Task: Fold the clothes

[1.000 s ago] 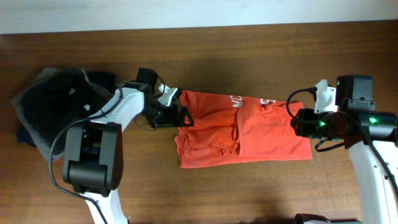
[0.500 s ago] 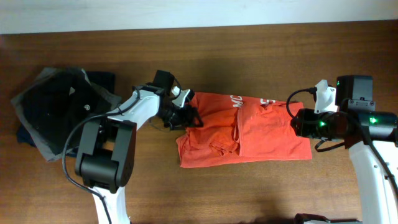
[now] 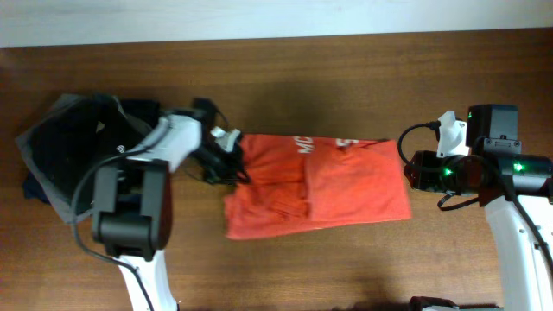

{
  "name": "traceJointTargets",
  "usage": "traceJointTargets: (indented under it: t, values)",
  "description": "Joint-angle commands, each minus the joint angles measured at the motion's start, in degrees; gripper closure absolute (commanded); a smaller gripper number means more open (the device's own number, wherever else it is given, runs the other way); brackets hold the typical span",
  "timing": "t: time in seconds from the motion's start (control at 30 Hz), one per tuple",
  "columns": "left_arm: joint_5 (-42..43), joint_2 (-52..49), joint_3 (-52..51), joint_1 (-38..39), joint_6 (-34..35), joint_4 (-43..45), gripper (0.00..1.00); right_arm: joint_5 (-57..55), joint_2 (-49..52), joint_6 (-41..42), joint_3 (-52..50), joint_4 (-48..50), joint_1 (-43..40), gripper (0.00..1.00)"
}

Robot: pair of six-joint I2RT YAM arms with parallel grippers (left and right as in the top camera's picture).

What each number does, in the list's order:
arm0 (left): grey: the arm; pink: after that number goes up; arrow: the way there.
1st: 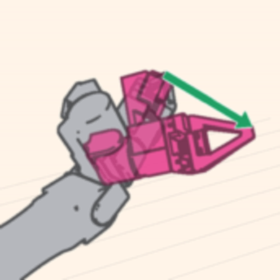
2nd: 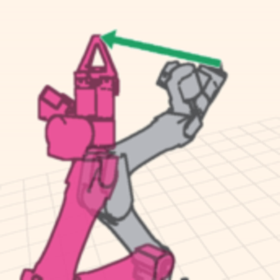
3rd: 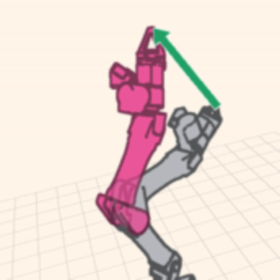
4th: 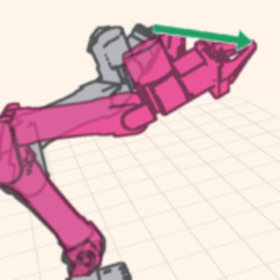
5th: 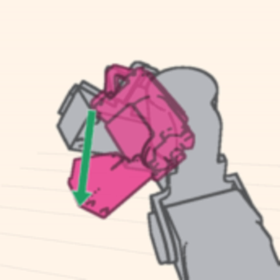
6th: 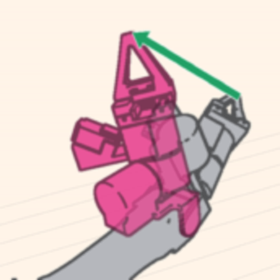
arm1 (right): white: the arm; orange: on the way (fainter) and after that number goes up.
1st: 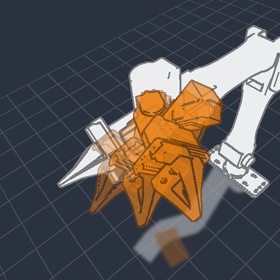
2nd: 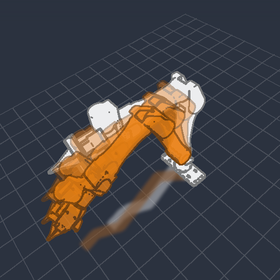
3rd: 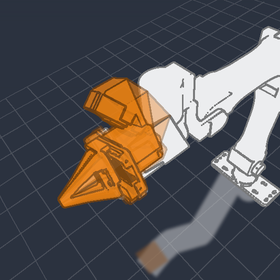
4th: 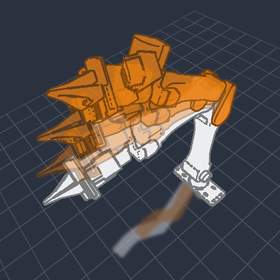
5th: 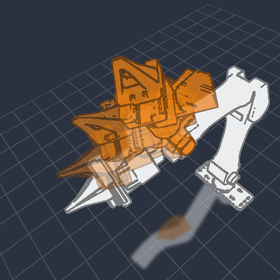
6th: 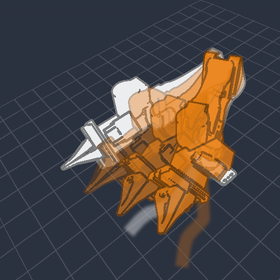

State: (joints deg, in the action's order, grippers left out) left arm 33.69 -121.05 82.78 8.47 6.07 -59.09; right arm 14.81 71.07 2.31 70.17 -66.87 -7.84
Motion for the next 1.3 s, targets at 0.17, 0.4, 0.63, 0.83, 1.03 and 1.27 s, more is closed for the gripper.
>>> traceJointTargets:
  t: [0.17, 0.4, 0.63, 0.83, 1.03, 1.27]
  values:
    - [-10.3, 4.8, 21.2, -5.4, -9.7, -13.9, 0.99, -0.5, -1.0, -0.6, 0.3, 0.7, 0.2, 0.58]
    - [-14.8, 4.8, 28.9, 5.2, -7.3, -16.5, 0.99, -0.5, -1.0, -0.6, 0.3, 1.0, 0.2, 0.57]
    - [-25.4, 3.3, 28.8, 22.3, -0.9, -14.8, 0.99, -0.5, -1.0, -0.6, 0.3, 1.0, 0.2, 0.58]
    - [-30.5, 0.5, 28.7, 32.6, 3.6, -13.6, 0.99, -0.5, -1.0, -0.5, 0.3, 0.5, 0.2, 0.57]
    - [-32.1, -3.9, 28.7, 37.7, 3.8, -12.9, 0.54, -0.5, -1.0, -0.3, 0.3, -0.3, 0.2, 0.56]
    - [-34.0, -3.3, 33.8, 37.2, 3.8, -17.2, 0.44, -0.5, -1.0, -0.3, 0.3, -0.5, 0.2, 0.53]
